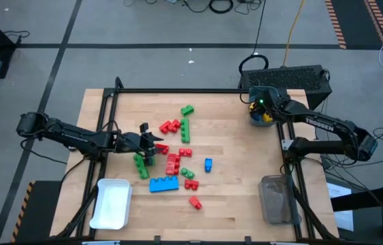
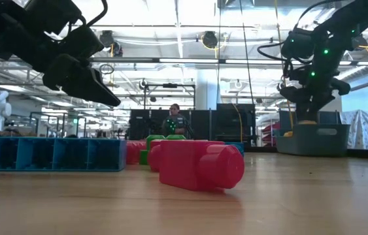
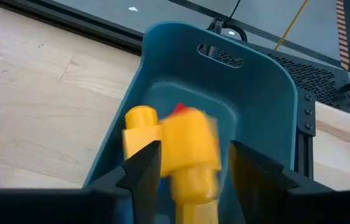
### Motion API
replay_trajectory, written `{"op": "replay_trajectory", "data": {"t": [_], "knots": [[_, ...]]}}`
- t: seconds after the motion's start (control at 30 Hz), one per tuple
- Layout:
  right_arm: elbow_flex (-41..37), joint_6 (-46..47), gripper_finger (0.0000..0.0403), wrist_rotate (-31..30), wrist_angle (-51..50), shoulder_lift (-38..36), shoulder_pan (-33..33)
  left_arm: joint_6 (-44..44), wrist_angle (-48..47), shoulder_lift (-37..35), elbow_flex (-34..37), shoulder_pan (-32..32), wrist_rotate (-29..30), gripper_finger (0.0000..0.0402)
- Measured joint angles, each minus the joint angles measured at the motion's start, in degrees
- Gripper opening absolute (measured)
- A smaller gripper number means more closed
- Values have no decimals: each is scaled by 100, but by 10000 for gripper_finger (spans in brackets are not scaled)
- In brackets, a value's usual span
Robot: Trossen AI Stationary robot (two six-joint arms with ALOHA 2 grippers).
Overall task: Sort blocks by size
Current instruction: Put the one stud yellow game piece into the blue bin, then put the one stud blue game piece into the blue bin
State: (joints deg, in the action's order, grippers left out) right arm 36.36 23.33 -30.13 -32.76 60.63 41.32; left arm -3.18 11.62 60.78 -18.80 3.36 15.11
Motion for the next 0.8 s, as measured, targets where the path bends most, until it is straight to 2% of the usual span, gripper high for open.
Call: {"op": "replay_trajectory", "data": {"t": [0.23,0.37,0.57,0.67,0.8], "knots": [[0,28,183,74,145,1,-18,-2,-6,-1,0,-2,2,167],[0,-44,184,639,490,-33,-153,123,-9,-1,1,-2,2,167],[2,-154,184,1507,1513,-115,-608,235,-13,-1,-1,-2,-73,167],[2,-210,179,1812,1991,-115,-907,402,-184,1,-77,0,-186,167],[4,-258,168,1882,2358,-115,-1344,441,-680,-1,-372,0,-323,167]]}}
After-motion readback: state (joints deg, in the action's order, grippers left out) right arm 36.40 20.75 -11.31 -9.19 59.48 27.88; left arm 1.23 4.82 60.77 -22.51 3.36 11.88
